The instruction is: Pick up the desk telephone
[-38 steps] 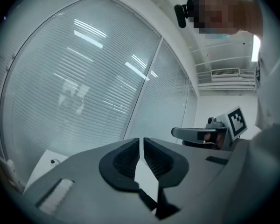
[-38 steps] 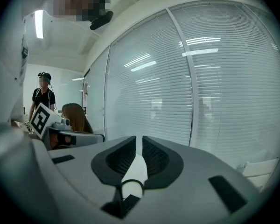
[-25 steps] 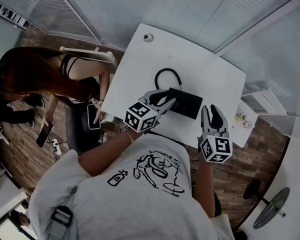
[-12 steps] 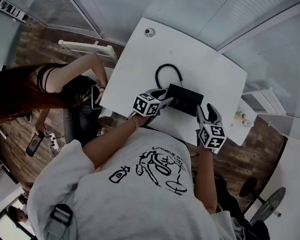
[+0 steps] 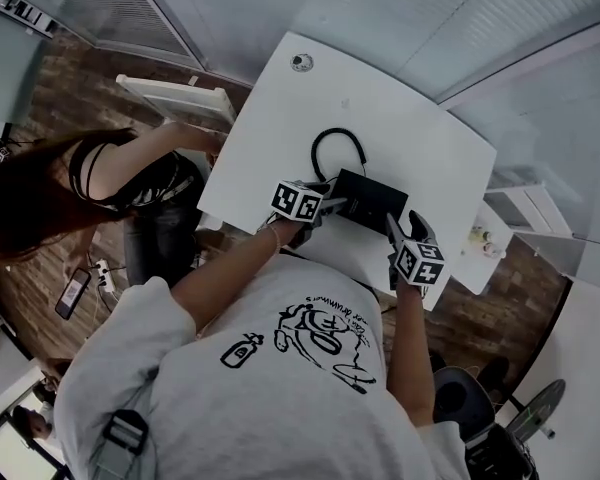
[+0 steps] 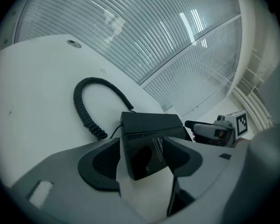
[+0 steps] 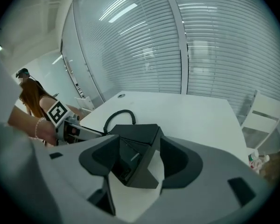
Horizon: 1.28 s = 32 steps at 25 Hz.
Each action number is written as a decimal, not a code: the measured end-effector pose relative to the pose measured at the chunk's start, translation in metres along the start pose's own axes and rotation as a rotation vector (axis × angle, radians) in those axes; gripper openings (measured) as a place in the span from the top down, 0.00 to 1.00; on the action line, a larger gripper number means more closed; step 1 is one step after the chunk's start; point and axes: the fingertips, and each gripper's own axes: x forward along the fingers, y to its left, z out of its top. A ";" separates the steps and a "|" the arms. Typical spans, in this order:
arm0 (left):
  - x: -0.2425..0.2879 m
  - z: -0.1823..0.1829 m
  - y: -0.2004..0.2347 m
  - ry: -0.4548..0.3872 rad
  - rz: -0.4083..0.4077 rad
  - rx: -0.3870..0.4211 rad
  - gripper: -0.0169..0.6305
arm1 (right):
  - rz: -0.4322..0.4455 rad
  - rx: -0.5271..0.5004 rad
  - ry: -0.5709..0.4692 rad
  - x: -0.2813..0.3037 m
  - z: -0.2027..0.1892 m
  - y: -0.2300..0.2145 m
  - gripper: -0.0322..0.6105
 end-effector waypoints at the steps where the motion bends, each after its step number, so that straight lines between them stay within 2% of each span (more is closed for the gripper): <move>1: 0.002 -0.001 -0.001 0.007 -0.008 -0.010 0.55 | 0.004 0.010 0.012 0.003 -0.004 -0.001 0.59; 7: 0.012 -0.009 -0.003 0.030 -0.032 -0.064 0.54 | 0.046 0.088 0.070 0.020 -0.025 -0.003 0.58; 12: 0.017 -0.009 -0.006 0.032 -0.031 -0.056 0.54 | 0.077 0.143 0.066 0.023 -0.031 -0.003 0.59; 27: 0.008 -0.007 -0.014 0.030 0.001 -0.021 0.54 | 0.078 0.153 0.052 0.013 -0.035 0.001 0.59; 32: -0.004 0.002 -0.025 0.014 -0.005 -0.011 0.54 | 0.083 0.150 0.013 0.002 -0.022 0.008 0.59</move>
